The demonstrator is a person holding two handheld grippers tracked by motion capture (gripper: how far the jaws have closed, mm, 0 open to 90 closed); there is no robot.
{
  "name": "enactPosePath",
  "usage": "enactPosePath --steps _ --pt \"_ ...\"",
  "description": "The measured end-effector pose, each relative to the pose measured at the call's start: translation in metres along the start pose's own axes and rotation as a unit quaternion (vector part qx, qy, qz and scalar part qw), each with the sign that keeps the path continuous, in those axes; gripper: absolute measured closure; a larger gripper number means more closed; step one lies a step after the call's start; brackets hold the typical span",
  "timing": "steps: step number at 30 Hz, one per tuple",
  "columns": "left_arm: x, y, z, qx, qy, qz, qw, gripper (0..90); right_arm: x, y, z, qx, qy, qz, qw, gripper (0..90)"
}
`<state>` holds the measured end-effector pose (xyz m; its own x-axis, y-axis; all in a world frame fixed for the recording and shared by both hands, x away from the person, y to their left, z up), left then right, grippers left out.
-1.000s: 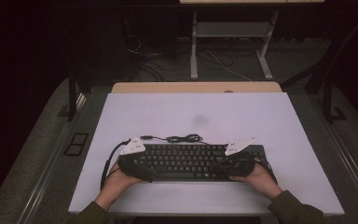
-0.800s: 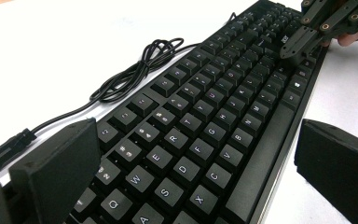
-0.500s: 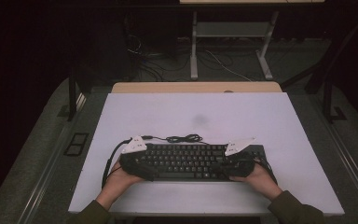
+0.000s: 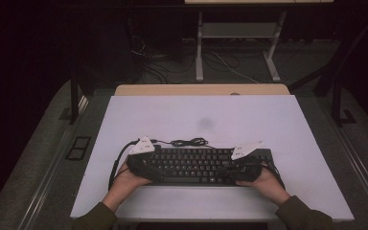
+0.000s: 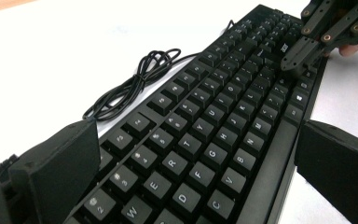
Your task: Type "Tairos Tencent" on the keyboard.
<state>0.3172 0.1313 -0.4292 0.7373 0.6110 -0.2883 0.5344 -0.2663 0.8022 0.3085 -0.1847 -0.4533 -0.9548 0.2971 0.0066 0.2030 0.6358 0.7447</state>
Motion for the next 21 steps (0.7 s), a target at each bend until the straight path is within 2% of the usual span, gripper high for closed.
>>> enactPosePath --steps 13,17,21 --pt "0.001 0.011 0.014 -0.002 -0.004 0.004 1.0 0.1 0.0 0.0 0.0 -0.001 0.001 0.0 1.0 89.3" --pt "0.001 0.014 0.018 -0.001 -0.008 0.006 1.0 4.0 0.0 0.0 0.0 -0.001 0.001 0.0 1.0 89.3" --pt "0.001 0.017 0.021 0.001 -0.011 0.002 0.9999 14.3 0.0 0.0 0.0 -0.001 0.001 0.0 1.0 89.3"
Point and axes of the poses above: each handheld gripper's, and its own axes: z roughly forward along the jaws, y roughly out of its top, x roughly to its left, the point moved 2 cm from there along z, roughly forward along the jaws, and after that the axes turned 13 degrees about -z, right-handed, at the moved point
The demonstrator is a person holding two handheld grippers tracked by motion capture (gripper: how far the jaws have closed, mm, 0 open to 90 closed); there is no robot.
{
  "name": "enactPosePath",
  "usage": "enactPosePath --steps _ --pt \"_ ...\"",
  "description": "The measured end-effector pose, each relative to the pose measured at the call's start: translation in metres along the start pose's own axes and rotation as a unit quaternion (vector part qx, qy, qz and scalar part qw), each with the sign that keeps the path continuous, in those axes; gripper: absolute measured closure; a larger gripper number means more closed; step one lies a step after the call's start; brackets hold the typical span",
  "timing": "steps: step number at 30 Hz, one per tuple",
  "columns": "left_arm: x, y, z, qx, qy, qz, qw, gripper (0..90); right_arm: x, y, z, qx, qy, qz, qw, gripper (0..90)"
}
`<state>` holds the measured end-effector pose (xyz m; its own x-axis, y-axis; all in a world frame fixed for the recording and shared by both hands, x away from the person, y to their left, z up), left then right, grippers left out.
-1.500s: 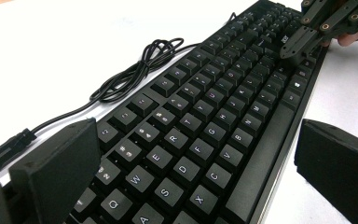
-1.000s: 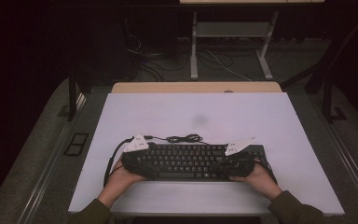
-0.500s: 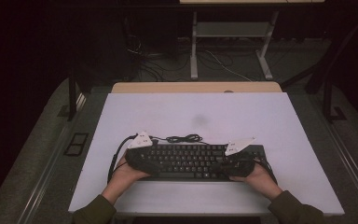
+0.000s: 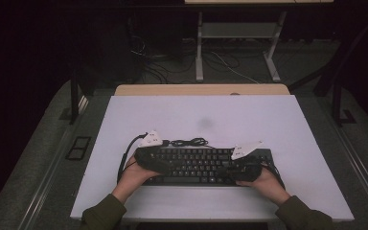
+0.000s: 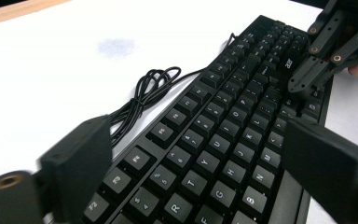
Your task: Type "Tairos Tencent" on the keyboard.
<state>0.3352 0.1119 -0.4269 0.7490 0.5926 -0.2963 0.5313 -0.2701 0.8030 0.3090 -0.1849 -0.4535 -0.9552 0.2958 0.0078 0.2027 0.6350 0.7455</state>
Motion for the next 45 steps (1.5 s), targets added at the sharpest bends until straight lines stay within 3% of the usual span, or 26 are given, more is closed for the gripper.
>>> enactPosePath --steps 7,13,20,25,31,43,45 --pt "0.0 0.001 0.008 0.013 -0.018 -0.003 0.9997 36.8 0.0 0.0 0.0 0.0 0.0 0.0 1.0 89.3" --pt "0.001 0.0 0.008 0.029 -0.026 -0.01 0.9992 64.6 0.0 0.0 0.0 0.0 0.001 0.0 1.0 89.2" --pt "0.001 -0.003 0.011 0.06 -0.023 -0.009 0.9979 89.2 0.0 0.0 0.0 0.0 0.001 0.0 1.0 89.3" --pt "0.004 -0.006 0.015 0.084 -0.011 -0.013 0.9963 89.3 0.0 0.0 0.0 0.0 0.0 0.001 1.0 89.2" --pt "0.005 -0.008 0.017 0.095 -0.002 -0.012 0.9954 89.3 0.0 0.0 0.0 0.0 0.0 0.002 1.0 89.2" --pt "0.006 -0.011 0.02 0.106 0.002 -0.015 0.9942 89.4 0.0 0.0 0.0 0.001 -0.001 0.002 1.0 89.3" --pt "0.005 -0.01 0.018 0.105 0.006 -0.008 0.9945 89.3 0.001 0.0 0.0 0.0 -0.001 0.002 1.0 89.3"
Point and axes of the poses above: each handheld gripper's, and its own axes: z roughly forward along the jaws, y roughly out of its top, x roughly to its left, the point moved 2 cm from there along z, roughly forward along the jaws, and after that the axes turned 13 degrees about -z, right-handed, at the moved point
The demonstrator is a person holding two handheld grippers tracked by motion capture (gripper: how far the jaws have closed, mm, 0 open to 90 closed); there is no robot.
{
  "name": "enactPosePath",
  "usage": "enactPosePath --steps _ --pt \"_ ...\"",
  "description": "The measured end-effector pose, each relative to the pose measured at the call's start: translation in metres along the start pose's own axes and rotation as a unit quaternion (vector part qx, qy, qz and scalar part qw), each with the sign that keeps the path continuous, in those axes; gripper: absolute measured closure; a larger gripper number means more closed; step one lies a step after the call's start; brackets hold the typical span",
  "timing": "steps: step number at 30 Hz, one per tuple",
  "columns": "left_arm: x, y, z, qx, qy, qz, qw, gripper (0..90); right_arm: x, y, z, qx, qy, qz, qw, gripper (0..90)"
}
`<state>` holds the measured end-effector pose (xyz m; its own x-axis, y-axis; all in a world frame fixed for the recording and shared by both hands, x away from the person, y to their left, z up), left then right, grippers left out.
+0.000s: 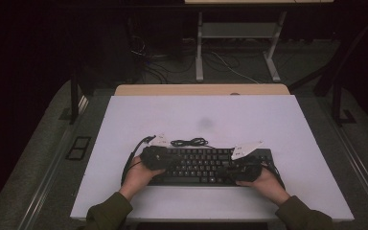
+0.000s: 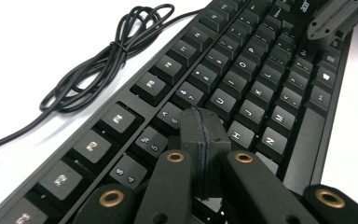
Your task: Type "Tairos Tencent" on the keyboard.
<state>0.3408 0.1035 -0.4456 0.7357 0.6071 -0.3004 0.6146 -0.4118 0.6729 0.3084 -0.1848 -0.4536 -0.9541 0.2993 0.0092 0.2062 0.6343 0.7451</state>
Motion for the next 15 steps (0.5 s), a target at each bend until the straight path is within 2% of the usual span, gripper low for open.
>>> enactPosePath --steps 8,15 --pt "0.002 0.002 -0.008 -0.021 -0.007 -0.01 0.9997 88.2 0.0 0.0 0.0 0.0 0.001 0.0 1.0 89.2" --pt "0.001 0.002 -0.015 -0.041 -0.012 -0.017 0.9989 76.5 0.0 0.0 0.0 0.0 0.0 0.0 1.0 89.2"
Point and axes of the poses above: each handheld gripper's, and its own axes: z roughly forward along the jaws, y roughly out of its top, x roughly to its left, the point moved 2 cm from there along z, roughly forward along the jaws, and after that the axes turned 13 degrees about -z, right-handed, at the moved point
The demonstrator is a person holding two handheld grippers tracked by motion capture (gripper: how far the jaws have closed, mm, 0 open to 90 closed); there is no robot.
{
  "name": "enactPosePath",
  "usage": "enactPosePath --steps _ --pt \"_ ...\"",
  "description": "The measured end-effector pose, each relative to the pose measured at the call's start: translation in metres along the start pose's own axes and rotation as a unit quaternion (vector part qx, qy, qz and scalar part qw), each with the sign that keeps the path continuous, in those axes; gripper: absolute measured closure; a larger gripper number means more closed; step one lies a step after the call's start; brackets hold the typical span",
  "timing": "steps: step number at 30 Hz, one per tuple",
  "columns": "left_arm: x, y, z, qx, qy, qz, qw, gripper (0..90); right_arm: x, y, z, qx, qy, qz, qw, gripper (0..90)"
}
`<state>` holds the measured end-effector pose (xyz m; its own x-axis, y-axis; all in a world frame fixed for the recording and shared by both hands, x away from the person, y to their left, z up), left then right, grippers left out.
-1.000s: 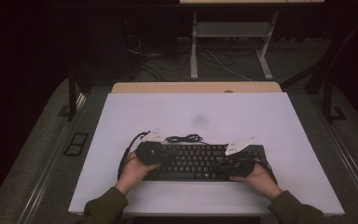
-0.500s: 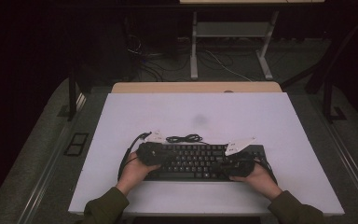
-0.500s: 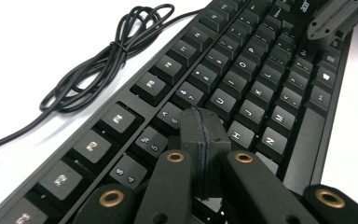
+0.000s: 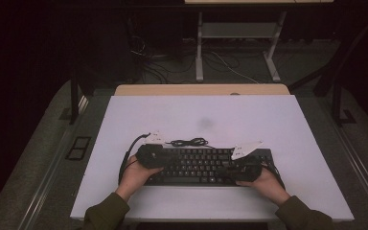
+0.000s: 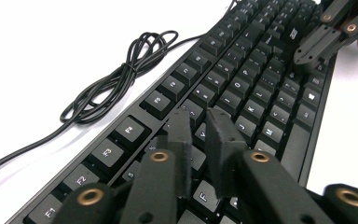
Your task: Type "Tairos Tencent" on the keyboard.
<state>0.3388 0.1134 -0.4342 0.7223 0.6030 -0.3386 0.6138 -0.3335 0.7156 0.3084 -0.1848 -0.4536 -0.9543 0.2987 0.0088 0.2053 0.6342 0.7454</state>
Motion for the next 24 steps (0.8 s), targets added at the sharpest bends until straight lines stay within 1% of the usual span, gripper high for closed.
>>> enactPosePath --steps 5,8,10,11,12,13,14,16,17,21,22,24 --pt "0.001 -0.001 -0.004 -0.007 -0.002 -0.002 1.0 63.4 0.0 0.0 0.0 0.0 0.0 0.001 1.0 89.3" --pt "0.001 -0.003 -0.008 -0.016 -0.007 0.0 0.9998 56.8 0.0 0.0 0.0 0.0 0.0 0.001 1.0 89.3" --pt "0.001 -0.003 -0.009 -0.018 -0.008 0.002 0.9998 51.3 0.0 0.0 0.0 -0.001 0.0 0.001 1.0 89.2" --pt "0.001 -0.003 -0.01 -0.021 -0.009 0.001 0.9997 51.3 0.0 0.0 0.0 -0.001 0.0 0.001 1.0 89.2" --pt "0.001 -0.004 -0.011 -0.022 -0.009 0.003 0.9997 48.0 0.0 0.0 0.0 -0.001 0.0 0.001 1.0 89.2" --pt "0.001 -0.005 -0.013 -0.022 -0.009 0.004 0.9997 42.5 0.0 0.0 0.0 -0.001 0.0 0.001 1.0 89.3" --pt "0.001 -0.008 -0.015 -0.024 -0.006 0.008 0.9996 39.9 0.0 0.0 0.0 -0.001 0.0 0.0 1.0 89.3" --pt "0.001 -0.01 -0.016 -0.026 -0.005 0.007 0.9996 35.3 0.0 0.0 0.0 -0.002 0.0 0.001 1.0 89.3" --pt "0.003 -0.012 -0.018 -0.028 -0.002 0.01 0.9996 32.1 0.0 0.0 0.0 -0.001 0.0 0.001 1.0 89.2" --pt "0.004 -0.016 -0.02 -0.033 -0.001 0.009 0.9994 24.1 0.0 0.0 0.0 -0.002 0.0 0.001 1.0 89.2" --pt "0.006 -0.018 -0.022 -0.033 0.004 0.009 0.9994 22.7 0.0 0.0 0.0 -0.001 0.0 0.001 1.0 89.3" --pt "0.006 -0.019 -0.023 -0.036 0.006 0.006 0.9993 19.7 0.0 0.0 0.0 -0.002 0.0 0.001 1.0 89.3"
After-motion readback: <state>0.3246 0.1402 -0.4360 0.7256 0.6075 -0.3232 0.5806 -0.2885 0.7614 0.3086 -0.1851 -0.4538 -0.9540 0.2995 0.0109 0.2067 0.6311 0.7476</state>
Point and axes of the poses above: each handheld gripper's, and its own axes: z roughly forward along the jaws, y roughly out of its top, x roughly to its left, the point moved 2 cm from there along z, roughly forward along the jaws, and after that the axes turned 13 degrees about -z, right-handed, at the moved point
